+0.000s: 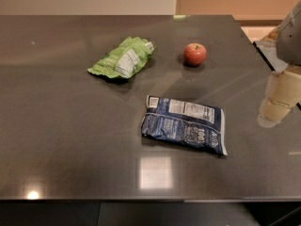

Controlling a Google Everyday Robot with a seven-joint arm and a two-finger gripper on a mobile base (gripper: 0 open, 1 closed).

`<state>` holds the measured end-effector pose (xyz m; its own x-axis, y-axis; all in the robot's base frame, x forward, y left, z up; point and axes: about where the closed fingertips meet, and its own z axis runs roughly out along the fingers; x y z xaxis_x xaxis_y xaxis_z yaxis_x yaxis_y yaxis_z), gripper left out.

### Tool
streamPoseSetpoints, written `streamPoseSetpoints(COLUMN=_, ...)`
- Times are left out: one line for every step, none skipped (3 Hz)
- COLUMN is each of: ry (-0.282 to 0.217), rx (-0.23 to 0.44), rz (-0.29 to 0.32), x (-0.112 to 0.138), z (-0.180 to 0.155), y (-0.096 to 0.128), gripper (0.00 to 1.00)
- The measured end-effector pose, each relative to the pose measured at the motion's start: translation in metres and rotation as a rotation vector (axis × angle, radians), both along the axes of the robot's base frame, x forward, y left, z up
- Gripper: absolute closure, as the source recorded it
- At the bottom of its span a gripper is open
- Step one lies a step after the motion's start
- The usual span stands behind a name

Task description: Move apple near blue chip bag

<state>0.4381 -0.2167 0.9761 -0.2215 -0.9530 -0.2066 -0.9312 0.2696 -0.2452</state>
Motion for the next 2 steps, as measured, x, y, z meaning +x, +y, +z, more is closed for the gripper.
streamPoseSetpoints(ry=0.000, rx=0.005, rz=0.006, x=0.005, z=0.004, y=0.001, gripper=0.00)
streamPoseSetpoints(ry=-0.008, rx=0.034, rz=0.015, x=0.027, z=0.006, y=0.001, gripper=0.00)
